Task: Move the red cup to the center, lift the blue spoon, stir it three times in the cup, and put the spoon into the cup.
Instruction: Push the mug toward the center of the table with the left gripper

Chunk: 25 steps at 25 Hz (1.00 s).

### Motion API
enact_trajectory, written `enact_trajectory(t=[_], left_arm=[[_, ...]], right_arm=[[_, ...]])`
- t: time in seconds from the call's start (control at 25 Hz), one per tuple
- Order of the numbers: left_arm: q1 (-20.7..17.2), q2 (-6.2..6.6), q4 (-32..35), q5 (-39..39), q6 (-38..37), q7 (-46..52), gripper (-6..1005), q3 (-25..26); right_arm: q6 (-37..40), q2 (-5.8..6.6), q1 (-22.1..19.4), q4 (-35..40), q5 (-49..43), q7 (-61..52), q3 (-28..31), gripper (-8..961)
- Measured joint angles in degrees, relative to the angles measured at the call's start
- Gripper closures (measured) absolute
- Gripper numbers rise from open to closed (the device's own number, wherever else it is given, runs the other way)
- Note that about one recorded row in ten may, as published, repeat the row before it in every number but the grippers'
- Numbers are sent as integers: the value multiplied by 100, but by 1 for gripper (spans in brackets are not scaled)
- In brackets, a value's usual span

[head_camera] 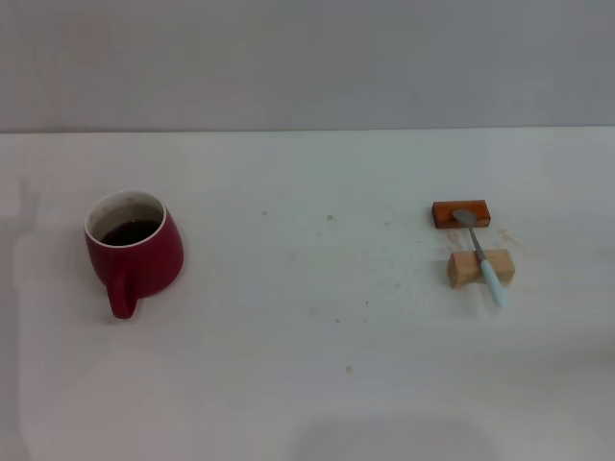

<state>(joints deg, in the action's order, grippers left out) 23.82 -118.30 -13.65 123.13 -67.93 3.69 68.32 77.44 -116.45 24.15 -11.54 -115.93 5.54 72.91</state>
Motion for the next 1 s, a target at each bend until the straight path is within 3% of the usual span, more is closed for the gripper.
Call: enact_trajectory(t=[0.84, 1.0], left_arm=[[-3, -9, -49, 30, -34, 0, 217, -30], [-50, -9, 50, 48, -36, -67, 228, -226]], right_arm=[[0, 0, -28, 21, 13, -9, 13, 196], [0, 0, -25, 31, 24, -9, 13, 197]])
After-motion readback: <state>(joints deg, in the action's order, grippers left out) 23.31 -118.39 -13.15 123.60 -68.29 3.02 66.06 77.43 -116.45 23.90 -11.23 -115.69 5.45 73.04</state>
